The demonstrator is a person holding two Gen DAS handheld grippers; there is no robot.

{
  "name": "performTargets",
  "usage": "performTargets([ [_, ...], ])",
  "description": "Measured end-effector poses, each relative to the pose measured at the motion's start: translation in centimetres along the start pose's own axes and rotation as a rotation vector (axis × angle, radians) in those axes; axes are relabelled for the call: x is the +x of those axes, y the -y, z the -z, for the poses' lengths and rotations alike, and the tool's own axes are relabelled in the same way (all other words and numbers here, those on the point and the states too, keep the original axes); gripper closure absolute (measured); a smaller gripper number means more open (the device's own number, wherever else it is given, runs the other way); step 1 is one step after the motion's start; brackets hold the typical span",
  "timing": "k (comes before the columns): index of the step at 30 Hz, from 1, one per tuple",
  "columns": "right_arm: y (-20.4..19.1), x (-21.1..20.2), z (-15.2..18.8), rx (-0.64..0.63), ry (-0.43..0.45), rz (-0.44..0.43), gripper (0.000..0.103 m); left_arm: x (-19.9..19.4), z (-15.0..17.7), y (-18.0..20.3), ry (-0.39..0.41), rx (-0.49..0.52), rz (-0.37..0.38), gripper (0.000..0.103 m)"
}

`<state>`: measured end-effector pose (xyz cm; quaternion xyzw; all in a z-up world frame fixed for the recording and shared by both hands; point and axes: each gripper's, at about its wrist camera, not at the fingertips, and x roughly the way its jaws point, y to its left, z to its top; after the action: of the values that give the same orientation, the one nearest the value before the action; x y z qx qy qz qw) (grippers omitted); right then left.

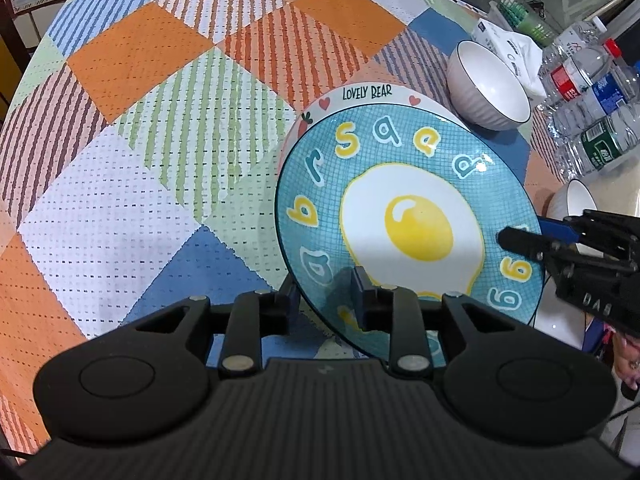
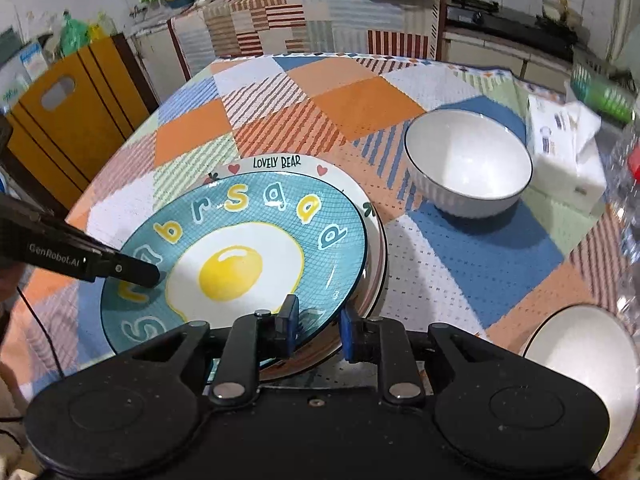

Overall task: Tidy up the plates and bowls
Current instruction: 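Lower the egg plate onto the bunny plate and open both grippers, then raise both grippers and move them to a white bowl's rim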

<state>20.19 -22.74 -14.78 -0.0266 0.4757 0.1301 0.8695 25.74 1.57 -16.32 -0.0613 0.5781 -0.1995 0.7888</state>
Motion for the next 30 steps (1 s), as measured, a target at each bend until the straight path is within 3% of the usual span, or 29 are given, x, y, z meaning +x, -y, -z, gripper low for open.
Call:
performTargets([
  [6, -2.4, 0.7, 0.1, -0.092, -0.076, 0.143, 0.067, 0.1, 0.6, 1.5, 0.007, 0.051, -0.056, 0.078],
  [12, -3.7, 1.6, 0.1, -0.158, -0.054, 0.256, 0.067, 0.6, 0.3, 1.8, 0.008, 0.024, -0.090, 0.077],
  [16, -3.1, 2.2, -0.1, -0.145, -0.021, 0.251, 0.066, 0.7, 0.1, 2.0, -0.014, -0.002, -0.122, 0.078],
  [20, -2.4, -0.3, 0.4, -0.104, 0.073, 0.214, 0.067, -0.7, 0.3, 3.0, -0.007, 0.010, -0.159, 0.079],
  [30, 0.6, -12.0, 3.8, -0.043, 0.280, 0.181, 0.063, -6.4, 2.1, 7.7, 0.056, 0.088, -0.071, 0.079],
])
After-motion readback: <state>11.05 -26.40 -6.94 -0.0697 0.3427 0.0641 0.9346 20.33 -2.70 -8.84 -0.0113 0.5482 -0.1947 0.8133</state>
